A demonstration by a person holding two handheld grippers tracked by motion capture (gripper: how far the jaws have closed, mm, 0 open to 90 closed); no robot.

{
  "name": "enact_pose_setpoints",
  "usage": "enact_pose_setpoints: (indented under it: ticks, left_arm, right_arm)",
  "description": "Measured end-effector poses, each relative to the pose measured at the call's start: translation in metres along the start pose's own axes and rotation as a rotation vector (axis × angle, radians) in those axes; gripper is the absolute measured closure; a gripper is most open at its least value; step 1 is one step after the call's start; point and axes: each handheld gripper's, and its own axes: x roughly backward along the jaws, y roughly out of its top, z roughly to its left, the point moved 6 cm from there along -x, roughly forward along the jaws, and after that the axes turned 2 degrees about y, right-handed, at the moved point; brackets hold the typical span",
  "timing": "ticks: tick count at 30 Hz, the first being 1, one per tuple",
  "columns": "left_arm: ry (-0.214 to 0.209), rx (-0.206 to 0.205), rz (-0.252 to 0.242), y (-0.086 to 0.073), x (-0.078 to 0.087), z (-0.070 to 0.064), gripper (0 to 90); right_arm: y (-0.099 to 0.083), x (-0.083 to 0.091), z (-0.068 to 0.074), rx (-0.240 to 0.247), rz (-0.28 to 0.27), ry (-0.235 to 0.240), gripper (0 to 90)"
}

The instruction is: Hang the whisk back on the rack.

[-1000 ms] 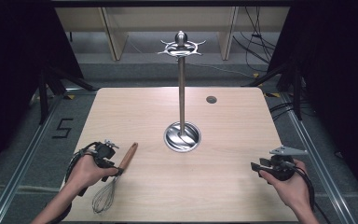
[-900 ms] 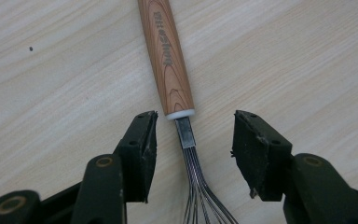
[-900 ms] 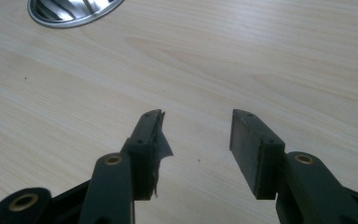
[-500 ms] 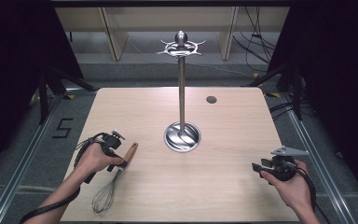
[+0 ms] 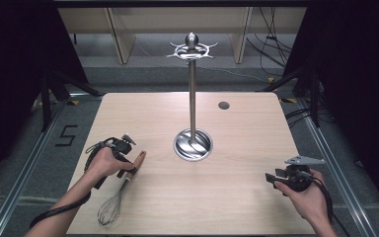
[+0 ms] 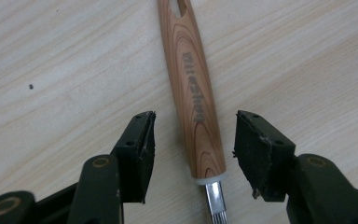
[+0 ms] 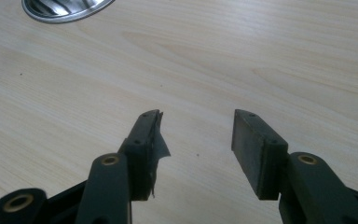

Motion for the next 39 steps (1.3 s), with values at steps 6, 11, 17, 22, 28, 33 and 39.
enact_pose_setpoints:
  ticks: [6, 11, 17, 22, 28, 33, 39]
  left_arm:
    - [-0.002, -0.042, 0.067, 0.003, -0.005, 0.0, 51.5]
    - [0.001, -0.009, 0.076, 0.004, -0.013, -0.003, 54.5]
    - [0.015, -0.008, 0.117, 0.002, -0.018, -0.003, 61.1]
    - [0.042, 0.033, 0.09, 0.001, -0.019, -0.004, 65.9]
    - [0.046, 0.032, 0.02, -0.004, -0.013, -0.006, 68.1]
    - [0.04, 0.012, -0.119, -0.007, 0.0, -0.008, 68.3]
    - [0.029, 0.047, -0.253, -0.014, 0.024, -0.013, 68.3]
  right_arm:
    - [-0.001, -0.002, -0.001, 0.02, 0.011, 0.005, 52.4]
    - [-0.001, -0.002, 0.0, 0.014, 0.018, 0.007, 52.2]
    - [-0.002, -0.002, 0.001, 0.01, 0.023, 0.01, 52.0]
    - [-0.001, -0.003, 0.001, 0.009, 0.013, 0.008, 52.0]
    - [-0.002, -0.005, 0.001, 0.026, -0.003, 0.016, 52.0]
    - [-0.002, -0.004, 0.0, 0.046, 0.014, 0.011, 52.0]
    - [-0.002, -0.003, 0.002, 0.026, 0.021, 0.013, 51.8]
